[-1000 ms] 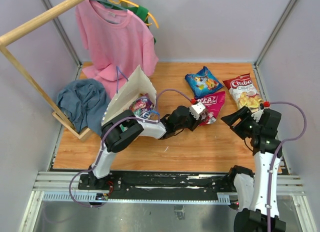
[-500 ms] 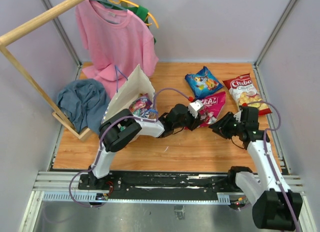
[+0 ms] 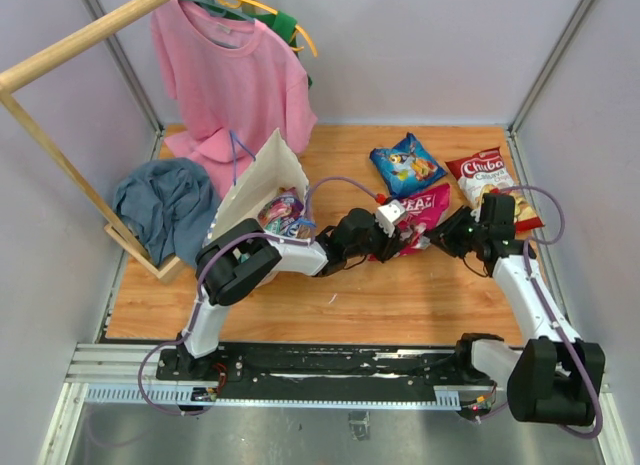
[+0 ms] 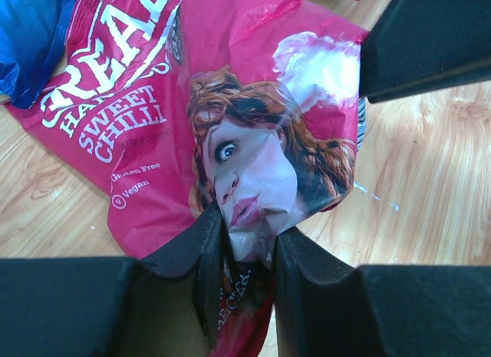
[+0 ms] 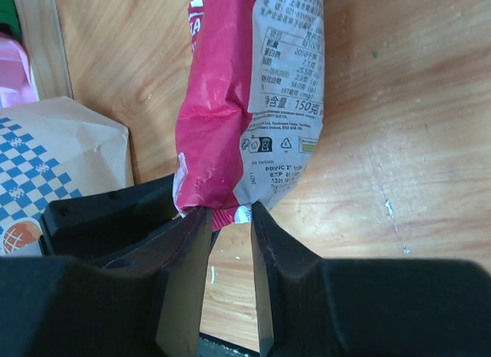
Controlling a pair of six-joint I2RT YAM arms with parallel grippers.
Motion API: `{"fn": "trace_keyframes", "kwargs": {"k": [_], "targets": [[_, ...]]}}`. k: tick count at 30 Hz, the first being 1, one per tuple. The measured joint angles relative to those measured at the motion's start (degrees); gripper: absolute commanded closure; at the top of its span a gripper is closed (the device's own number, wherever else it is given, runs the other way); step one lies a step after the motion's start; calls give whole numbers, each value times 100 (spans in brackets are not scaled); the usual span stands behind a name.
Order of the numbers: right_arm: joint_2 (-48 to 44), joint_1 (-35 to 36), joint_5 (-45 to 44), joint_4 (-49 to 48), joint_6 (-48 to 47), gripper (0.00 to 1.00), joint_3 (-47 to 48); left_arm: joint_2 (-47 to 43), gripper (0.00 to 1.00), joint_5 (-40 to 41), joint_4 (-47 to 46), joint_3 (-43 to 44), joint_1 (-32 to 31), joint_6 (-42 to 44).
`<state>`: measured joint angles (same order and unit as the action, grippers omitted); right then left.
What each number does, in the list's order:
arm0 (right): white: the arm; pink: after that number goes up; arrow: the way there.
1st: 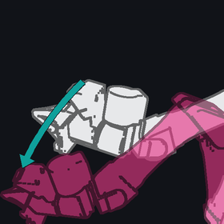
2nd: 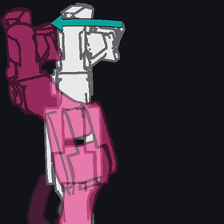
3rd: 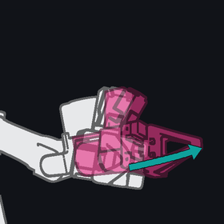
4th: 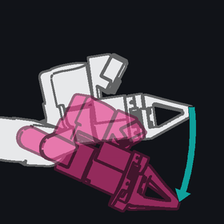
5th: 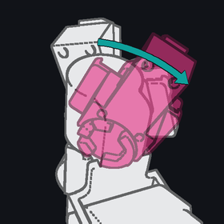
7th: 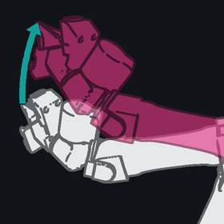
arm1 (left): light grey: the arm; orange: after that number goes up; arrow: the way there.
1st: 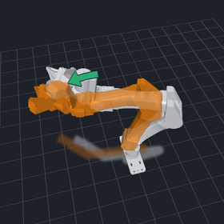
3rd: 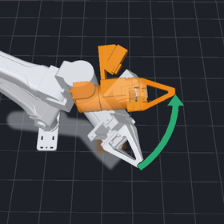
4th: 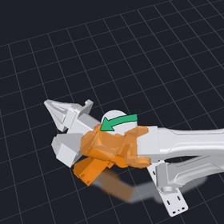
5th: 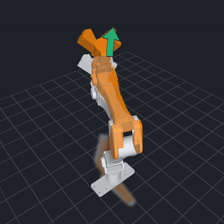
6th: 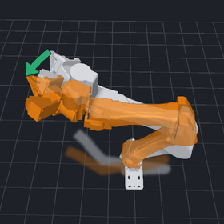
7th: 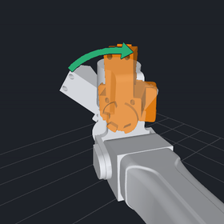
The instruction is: Take the snacks out of the paper bag
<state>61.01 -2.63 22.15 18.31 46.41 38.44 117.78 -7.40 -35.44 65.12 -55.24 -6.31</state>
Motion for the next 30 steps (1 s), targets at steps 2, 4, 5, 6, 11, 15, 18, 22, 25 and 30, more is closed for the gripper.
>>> {"fn": "trace_keyframes", "kwargs": {"k": [2,4,5,6,11,15,18,22,25,30], "targets": [[52,0,-26,-48,13,71,79,0,72,4,-4,0,0,-2],[160,0,-35,-72,28,70,125,0,72,11,-2,0,0,0],[208,0,-37,-96,35,70,127,0,72,20,0,0,0,0],[273,0,-35,-133,50,70,127,0,71,24,2,0,0,0],[522,44,28,-262,146,69,127,0,72,48,44,0,0,4],[483,249,-33,-260,181,66,129,0,71,85,70,0,0,4],[433,352,-111,-260,197,63,131,0,72,98,74,0,0,4],[542,361,-138,-262,205,60,186,0,72,114,81,0,0,4],[778,363,-138,-267,205,59,310,0,72,136,83,0,-2,13],[1141,439,-203,-269,197,59,553,0,72,234,107,0,-22,94]]}}
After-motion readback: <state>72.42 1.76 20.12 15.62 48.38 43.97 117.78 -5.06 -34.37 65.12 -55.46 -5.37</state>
